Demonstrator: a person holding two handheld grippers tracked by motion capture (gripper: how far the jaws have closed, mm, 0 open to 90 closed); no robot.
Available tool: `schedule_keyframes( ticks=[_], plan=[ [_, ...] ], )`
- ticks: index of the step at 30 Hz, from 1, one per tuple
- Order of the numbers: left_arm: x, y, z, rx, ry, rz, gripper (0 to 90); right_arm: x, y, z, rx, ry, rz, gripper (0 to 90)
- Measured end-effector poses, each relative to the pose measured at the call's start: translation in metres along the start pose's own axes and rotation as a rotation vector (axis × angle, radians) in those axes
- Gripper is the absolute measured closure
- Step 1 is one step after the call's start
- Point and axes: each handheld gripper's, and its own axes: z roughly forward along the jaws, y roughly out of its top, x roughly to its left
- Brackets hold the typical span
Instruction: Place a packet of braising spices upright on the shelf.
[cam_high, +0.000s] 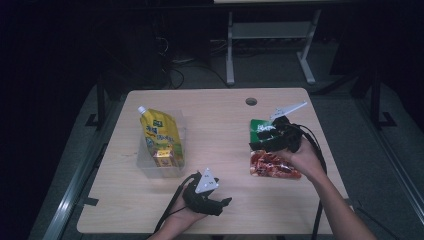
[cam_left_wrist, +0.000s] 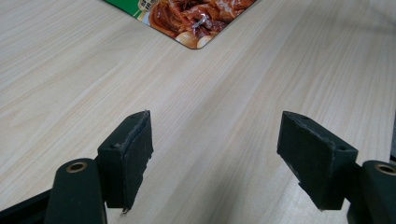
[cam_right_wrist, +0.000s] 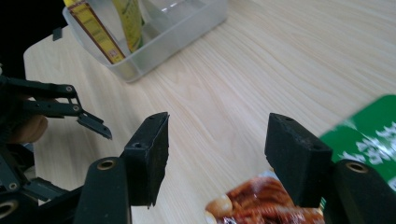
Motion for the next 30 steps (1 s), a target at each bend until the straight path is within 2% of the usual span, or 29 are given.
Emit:
schedule_keyframes(
  ticks=[4, 8, 11, 19, 30],
  plan=[
    [0.000, 0.001, 0.000, -0.009, 0.001, -0.008, 26.1, -0.004, -0.007, -0.004, 0.012, -0.014, 0.023, 38.1],
    [-0.001, 0.001, 0.000, -0.002, -0.001, -0.002, 26.1, -0.006, -0.010, -0.007, 0.004, -0.021, 0.024, 38.0],
    [-0.002, 0.002, 0.001, -0.014, -0.001, -0.017, 26.1, -0.007, -0.013, -0.008, 0.008, -0.026, 0.032, 37.8],
    [-0.001, 0.004, 0.002, 0.001, 0.000, 0.001, 26.2, -0.013, -0.022, -0.013, 0.002, -0.037, 0.055, 37.0],
    [0.000, 0.012, 0.007, 0.001, -0.003, -0.002, 26.5, -0.027, -0.033, -0.025, 0.001, -0.076, 0.102, 35.8]
  ],
)
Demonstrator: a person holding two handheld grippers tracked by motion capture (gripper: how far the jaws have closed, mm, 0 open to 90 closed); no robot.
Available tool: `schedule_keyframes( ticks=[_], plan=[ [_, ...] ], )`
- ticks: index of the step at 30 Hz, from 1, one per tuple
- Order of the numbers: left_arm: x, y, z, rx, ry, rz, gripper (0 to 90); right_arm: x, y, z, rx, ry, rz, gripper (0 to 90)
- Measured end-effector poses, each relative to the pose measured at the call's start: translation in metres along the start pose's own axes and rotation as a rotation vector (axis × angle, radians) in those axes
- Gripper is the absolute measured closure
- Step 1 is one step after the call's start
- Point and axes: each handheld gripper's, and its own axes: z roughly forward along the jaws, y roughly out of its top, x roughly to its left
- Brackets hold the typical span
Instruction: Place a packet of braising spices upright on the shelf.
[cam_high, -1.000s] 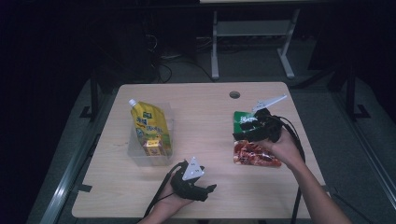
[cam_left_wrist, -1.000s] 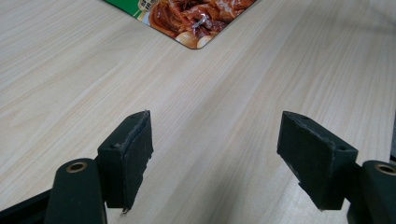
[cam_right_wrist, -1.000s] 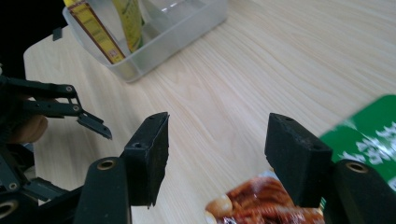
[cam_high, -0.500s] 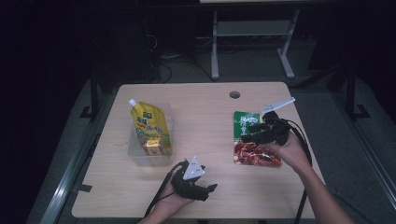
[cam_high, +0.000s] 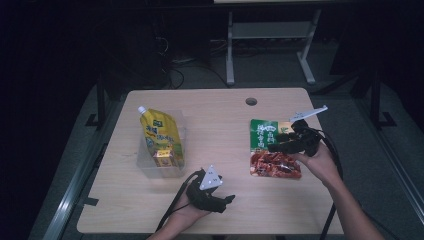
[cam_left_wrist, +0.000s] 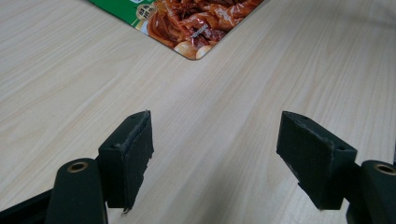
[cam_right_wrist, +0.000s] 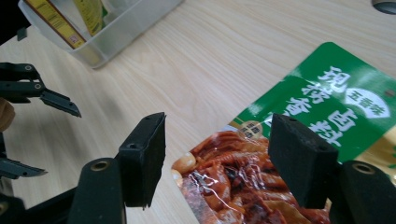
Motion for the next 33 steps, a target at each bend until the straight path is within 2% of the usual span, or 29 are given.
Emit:
schedule_keyframes(
  ticks=[4, 16, 23, 33],
  plan=[
    [0.002, 0.003, 0.002, -0.004, 0.000, -0.011, 26.6, -0.005, -0.002, -0.002, -0.001, -0.014, 0.015, 35.7],
    [0.006, 0.018, 0.010, -0.006, 0.003, -0.004, 28.1, -0.019, -0.008, -0.010, 0.009, -0.064, 0.068, 34.9],
    [0.006, 0.030, 0.020, -0.003, -0.007, 0.005, 29.1, -0.032, -0.013, -0.016, 0.008, -0.108, 0.107, 33.5],
    [0.012, 0.045, 0.039, -0.002, -0.018, -0.002, 31.0, -0.051, -0.020, -0.020, 0.026, -0.174, 0.165, 33.2]
  ],
)
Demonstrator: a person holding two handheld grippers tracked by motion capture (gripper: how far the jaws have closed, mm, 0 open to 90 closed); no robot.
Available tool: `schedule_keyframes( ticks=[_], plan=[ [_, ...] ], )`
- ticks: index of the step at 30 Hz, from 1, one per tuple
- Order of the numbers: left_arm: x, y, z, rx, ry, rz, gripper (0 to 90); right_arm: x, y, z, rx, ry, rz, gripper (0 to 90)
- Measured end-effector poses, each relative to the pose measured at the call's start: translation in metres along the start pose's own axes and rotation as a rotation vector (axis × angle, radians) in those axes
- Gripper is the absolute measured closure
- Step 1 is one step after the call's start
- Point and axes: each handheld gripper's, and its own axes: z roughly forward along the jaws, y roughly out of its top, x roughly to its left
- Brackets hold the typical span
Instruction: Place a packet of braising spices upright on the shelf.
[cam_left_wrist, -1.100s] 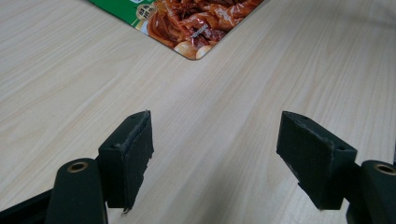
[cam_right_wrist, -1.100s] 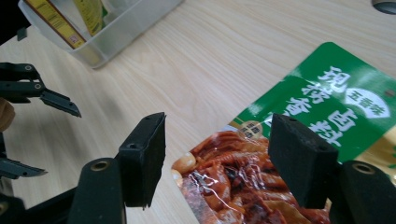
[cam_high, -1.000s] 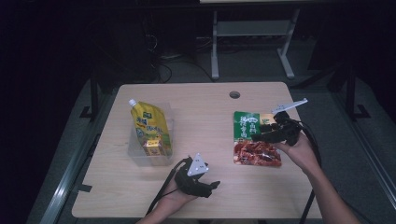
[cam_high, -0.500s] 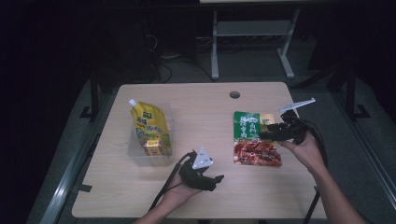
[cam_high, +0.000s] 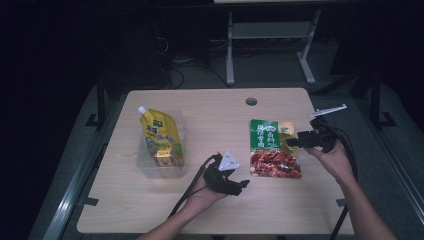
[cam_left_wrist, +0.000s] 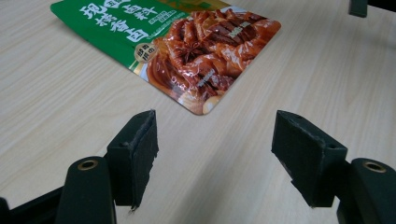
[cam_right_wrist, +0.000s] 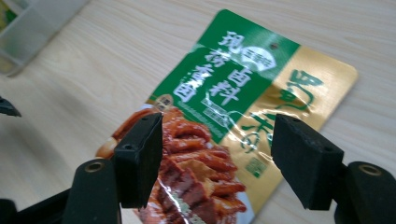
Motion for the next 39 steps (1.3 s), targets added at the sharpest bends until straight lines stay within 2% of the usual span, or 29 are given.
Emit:
schedule_keyframes(
  ticks=[7, 10, 19, 29, 39],
  plan=[
    [0.001, 0.005, 0.010, 0.002, 0.005, -0.001, 33.5, -0.012, -0.004, 0.003, 0.030, -0.036, 0.039, 33.3],
    [0.002, 0.005, 0.014, 0.010, 0.007, -0.004, 35.5, -0.015, -0.007, 0.005, 0.034, -0.050, 0.042, 34.6],
    [0.000, 0.005, 0.018, 0.013, 0.004, 0.003, 38.9, -0.022, -0.025, 0.015, 0.082, -0.059, 0.090, 37.7],
    [-0.002, 0.006, 0.023, 0.009, -0.016, 0.010, 43.3, -0.027, -0.047, 0.021, 0.120, -0.035, 0.147, 45.1],
    [-0.001, 0.006, 0.023, 0.013, -0.003, 0.015, 43.0, -0.027, -0.053, 0.027, 0.137, -0.011, 0.189, 58.3]
  ],
)
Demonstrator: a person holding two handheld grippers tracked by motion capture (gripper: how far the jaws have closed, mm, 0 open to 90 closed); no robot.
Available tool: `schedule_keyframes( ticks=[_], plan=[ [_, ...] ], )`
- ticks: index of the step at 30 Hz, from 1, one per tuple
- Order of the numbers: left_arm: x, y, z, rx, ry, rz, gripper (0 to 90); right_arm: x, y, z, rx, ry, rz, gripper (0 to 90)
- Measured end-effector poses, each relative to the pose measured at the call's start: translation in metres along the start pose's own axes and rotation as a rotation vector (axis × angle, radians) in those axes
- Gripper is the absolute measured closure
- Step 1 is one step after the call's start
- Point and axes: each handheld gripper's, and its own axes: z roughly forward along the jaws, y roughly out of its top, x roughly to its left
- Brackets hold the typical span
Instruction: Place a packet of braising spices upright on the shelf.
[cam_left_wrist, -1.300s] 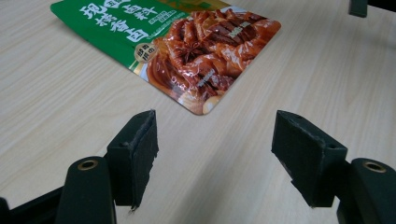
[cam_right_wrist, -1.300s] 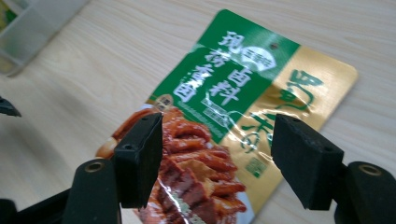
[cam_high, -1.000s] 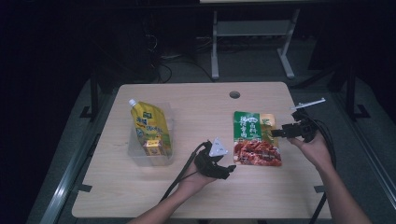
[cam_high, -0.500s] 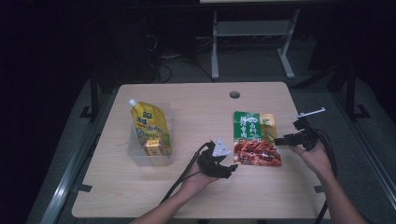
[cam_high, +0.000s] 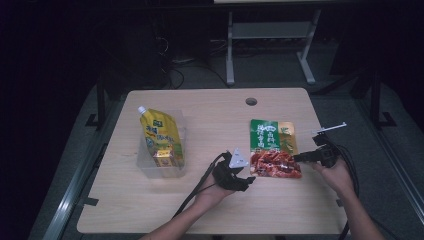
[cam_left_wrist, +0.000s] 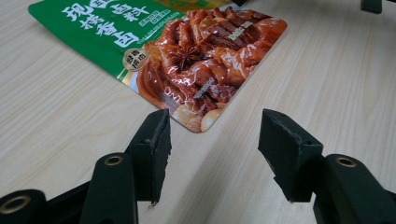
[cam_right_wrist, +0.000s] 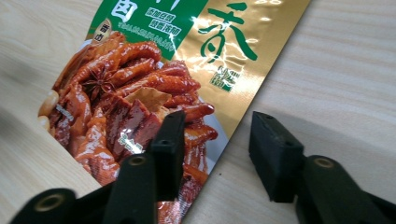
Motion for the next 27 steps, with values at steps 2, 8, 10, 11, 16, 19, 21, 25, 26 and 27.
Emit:
schedule_keyframes(
  ticks=[2, 8, 10, 11, 16, 19, 21, 25, 26, 27],
  plan=[
    [0.000, 0.000, 0.000, 0.000, 0.001, -0.001, 42.7, -0.001, -0.001, 0.001, 0.003, 0.007, 0.010, 61.8],
    [0.000, 0.000, 0.000, 0.002, 0.002, -0.005, 42.3, -0.003, -0.004, 0.004, 0.005, 0.030, 0.024, 66.7],
    [0.000, 0.000, 0.000, 0.003, 0.005, -0.004, 42.3, -0.002, -0.005, 0.004, 0.008, 0.026, 0.018, 69.5],
    [0.000, -0.001, 0.000, 0.003, 0.005, -0.004, 42.2, -0.002, -0.005, 0.004, 0.011, 0.020, 0.013, 71.3],
    [0.003, -0.001, 0.002, 0.008, 0.012, -0.013, 42.4, -0.001, -0.008, 0.003, 0.029, 0.015, 0.013, 77.7],
    [0.005, -0.001, 0.003, 0.013, 0.014, -0.014, 42.9, 0.001, -0.009, 0.003, 0.037, 0.018, 0.009, 79.4],
    [0.006, -0.001, 0.004, 0.017, 0.016, -0.013, 43.2, 0.003, -0.009, 0.003, 0.038, 0.023, -0.003, 80.4],
    [0.009, 0.000, 0.006, 0.017, 0.023, -0.017, 43.3, 0.007, -0.009, 0.004, 0.052, 0.039, -0.012, 81.2],
    [0.010, 0.000, 0.007, 0.015, 0.026, -0.020, 43.4, 0.009, -0.010, 0.005, 0.057, 0.046, -0.012, 81.2],
    [0.011, 0.001, 0.007, 0.018, 0.027, -0.018, 43.5, 0.010, -0.010, 0.006, 0.059, 0.050, -0.015, 81.2]
  ],
)
